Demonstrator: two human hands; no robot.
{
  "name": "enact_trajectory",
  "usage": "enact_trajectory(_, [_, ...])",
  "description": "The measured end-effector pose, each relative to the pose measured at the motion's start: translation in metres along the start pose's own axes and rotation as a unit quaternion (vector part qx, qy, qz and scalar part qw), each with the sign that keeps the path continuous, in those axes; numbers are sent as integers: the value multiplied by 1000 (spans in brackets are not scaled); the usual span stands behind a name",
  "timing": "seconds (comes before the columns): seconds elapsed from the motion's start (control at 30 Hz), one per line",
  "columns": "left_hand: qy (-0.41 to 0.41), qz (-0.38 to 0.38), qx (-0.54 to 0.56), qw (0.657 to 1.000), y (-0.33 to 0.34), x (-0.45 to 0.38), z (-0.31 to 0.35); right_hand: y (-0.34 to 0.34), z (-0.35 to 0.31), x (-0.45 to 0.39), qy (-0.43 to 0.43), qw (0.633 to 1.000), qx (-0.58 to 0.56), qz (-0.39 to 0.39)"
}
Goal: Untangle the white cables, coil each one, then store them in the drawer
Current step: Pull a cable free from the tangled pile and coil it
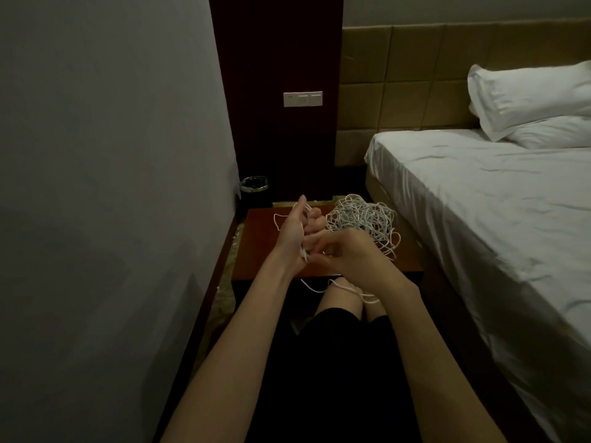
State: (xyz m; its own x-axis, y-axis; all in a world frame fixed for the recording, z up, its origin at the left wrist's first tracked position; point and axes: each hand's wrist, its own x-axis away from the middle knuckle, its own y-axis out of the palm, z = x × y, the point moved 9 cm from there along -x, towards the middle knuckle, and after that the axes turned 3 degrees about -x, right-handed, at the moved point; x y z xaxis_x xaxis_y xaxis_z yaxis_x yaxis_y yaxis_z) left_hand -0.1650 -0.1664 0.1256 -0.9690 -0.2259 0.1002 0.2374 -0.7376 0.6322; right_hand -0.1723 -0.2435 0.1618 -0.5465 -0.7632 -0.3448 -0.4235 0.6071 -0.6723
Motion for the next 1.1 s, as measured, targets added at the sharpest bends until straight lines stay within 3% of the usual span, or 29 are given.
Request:
enact_trajectory(0.27, [21, 1, 6, 1000, -16, 4, 5, -15, 26, 36, 28, 991, -111, 62])
enact_trajectory(0.33, [15, 1, -25, 1000, -10, 5, -5, -22, 18, 41, 21, 995, -76, 69])
enact_trajectory(0.47, [-12, -10, -51, 999, 9, 3, -23, -12, -12, 36, -28, 999, 20, -1])
enact_trajectory(0.7, [-32, 4, -138, 990, 4, 11, -46, -2, 6, 44, 29, 997, -34, 61])
enact_trajectory(0.83, [-45, -8, -204, 978, 1, 16, -50, -5, 13, 46, 44, 995, 12, 88])
enact_trajectory(1.0, [-81, -20, -370, 925, -12, 14, -49, 5, 14, 16, 84, 994, 49, -53])
enact_trajectory(1.1, [-103, -12, -394, 913, -17, 15, -53, 16, 21, 15, 87, 991, -28, -99])
